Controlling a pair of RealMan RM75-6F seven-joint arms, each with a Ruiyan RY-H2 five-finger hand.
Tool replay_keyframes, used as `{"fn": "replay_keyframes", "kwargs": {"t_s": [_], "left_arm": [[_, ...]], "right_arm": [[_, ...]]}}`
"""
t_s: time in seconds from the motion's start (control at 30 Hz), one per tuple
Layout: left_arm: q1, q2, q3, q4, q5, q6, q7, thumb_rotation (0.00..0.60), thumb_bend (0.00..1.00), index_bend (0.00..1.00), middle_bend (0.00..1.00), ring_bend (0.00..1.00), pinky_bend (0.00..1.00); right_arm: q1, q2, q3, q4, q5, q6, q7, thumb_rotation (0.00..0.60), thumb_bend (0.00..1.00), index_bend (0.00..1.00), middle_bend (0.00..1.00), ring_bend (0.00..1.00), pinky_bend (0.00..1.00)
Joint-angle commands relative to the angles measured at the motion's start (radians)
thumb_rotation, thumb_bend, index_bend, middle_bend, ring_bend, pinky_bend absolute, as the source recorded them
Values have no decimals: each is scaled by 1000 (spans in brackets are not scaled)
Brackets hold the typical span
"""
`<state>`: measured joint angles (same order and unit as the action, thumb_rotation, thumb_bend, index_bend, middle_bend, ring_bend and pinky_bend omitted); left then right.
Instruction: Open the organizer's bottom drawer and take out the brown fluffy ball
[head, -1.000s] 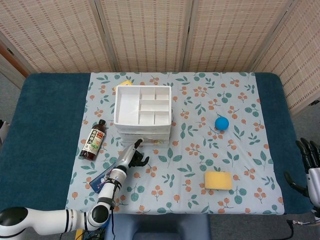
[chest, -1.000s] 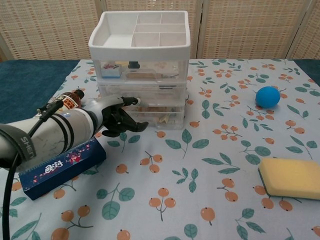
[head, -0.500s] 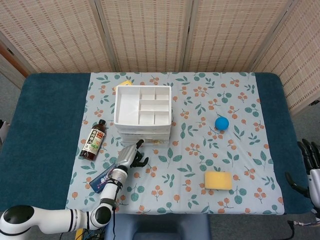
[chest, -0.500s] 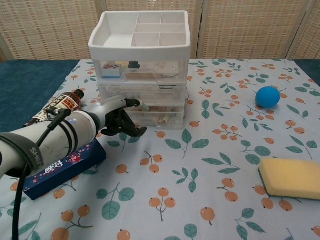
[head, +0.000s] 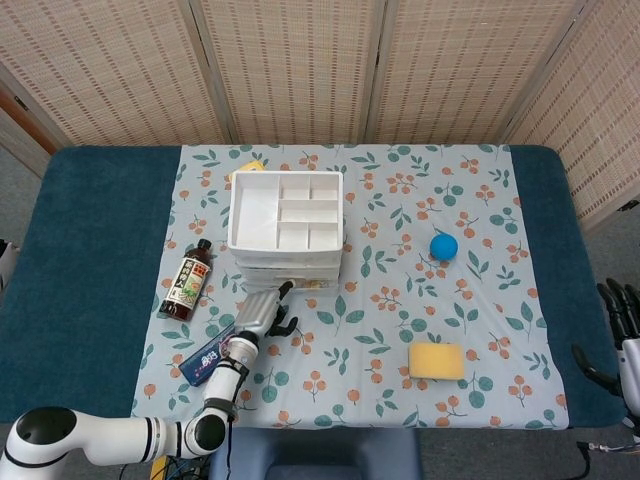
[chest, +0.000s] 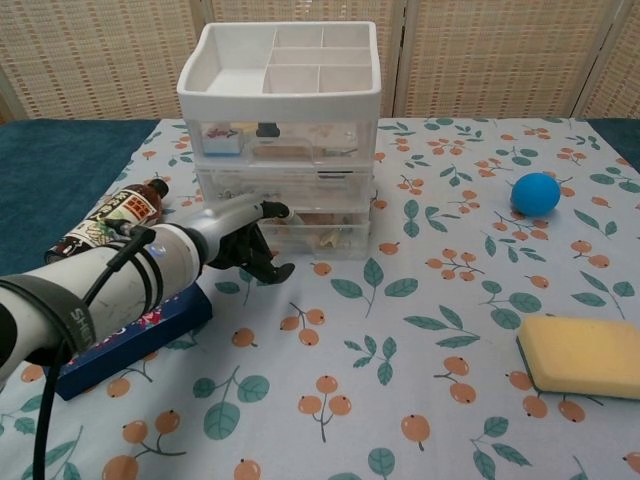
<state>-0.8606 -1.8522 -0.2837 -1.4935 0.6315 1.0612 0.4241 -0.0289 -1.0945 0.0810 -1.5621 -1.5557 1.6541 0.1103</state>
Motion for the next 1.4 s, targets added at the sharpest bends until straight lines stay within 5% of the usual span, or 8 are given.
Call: {"fn": "replay_keyframes", "kwargs": {"t_s": [0.03,1.4], "left_arm": [[-3,-3,5,2,11,4,13,600,404,217,960,1000,1000],[16,106,85,-243,43,16,124,600,404,375,960,1000,1000]], "right_arm": [[-1,0,0,1,0,1,1,600,317,0,34,7,67],[8,-8,3,14,-10,-1,14,600,317,0,39,7,68]]}}
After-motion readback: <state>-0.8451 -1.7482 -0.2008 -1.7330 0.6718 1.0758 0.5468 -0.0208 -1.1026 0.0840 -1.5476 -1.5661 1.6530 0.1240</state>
